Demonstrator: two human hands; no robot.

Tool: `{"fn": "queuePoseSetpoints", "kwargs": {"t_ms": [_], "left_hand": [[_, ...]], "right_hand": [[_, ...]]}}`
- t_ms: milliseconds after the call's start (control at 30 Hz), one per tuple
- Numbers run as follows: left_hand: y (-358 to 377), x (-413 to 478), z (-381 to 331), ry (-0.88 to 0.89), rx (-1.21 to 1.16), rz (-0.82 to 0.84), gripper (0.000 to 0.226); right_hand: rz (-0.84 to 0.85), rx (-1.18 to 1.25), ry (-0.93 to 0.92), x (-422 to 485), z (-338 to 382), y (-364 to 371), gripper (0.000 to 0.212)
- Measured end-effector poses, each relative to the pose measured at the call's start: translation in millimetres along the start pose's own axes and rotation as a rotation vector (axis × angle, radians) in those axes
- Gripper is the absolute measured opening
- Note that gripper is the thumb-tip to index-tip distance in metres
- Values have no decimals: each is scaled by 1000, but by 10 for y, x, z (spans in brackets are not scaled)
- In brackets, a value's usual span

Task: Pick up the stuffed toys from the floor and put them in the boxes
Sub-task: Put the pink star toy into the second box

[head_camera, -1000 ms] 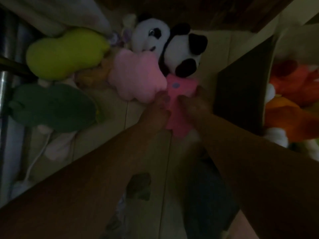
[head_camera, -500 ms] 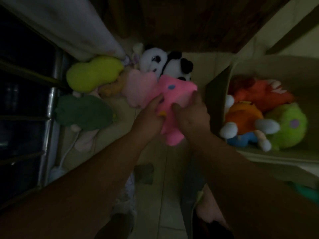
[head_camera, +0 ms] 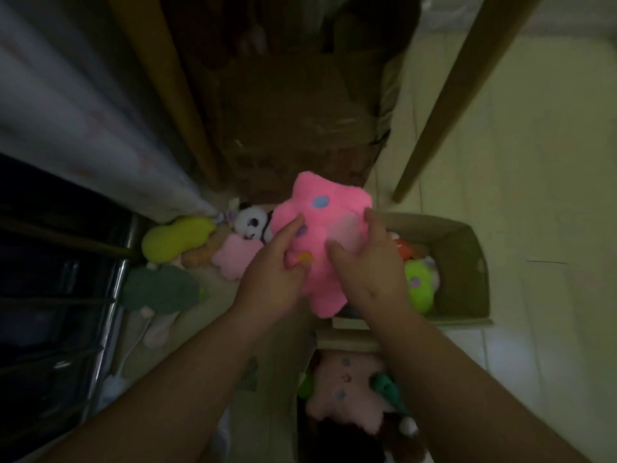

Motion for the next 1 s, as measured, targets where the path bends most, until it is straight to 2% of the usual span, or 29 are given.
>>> {"fn": "queuePoseSetpoints", "kwargs": {"t_ms": [300,533,633,700,767,800,1000], "left_hand": [[1183,-134,-879,46,30,112,54],[1856,-155,-1021,-14,98,252,58],[1892,-140,-947,-49,172,251,70],[1894,-136,-888,-69,138,268,75],[1831,-113,-859,-72,123,249,70],[1783,-102,-862,-67,128,231,68],[1506,-4,-820,-17,76,180,57]], "right_hand": [[-79,-7,98,-31,-750,-1410,82],[-14,-42,135,22,-1235,-1625,82],[-17,-33,166,47,-1419,-1668,85],[0,-59,167,2,-1349,-1706,74],[20,-63,161,-27,-1265,-1709,54],[26,-53,163,-26,-1242,-1702,50],[23,-48,104,43,-954,-1530,48]]}}
Point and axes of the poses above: each hand's wrist, its own x-axis towards the middle knuckle, its own y-axis out of the palm, z = x × y, the point moved 10 cm from there along x, towards the middle knuckle, and after that the axes turned 3 degrees about x, right-handed, at the moved point
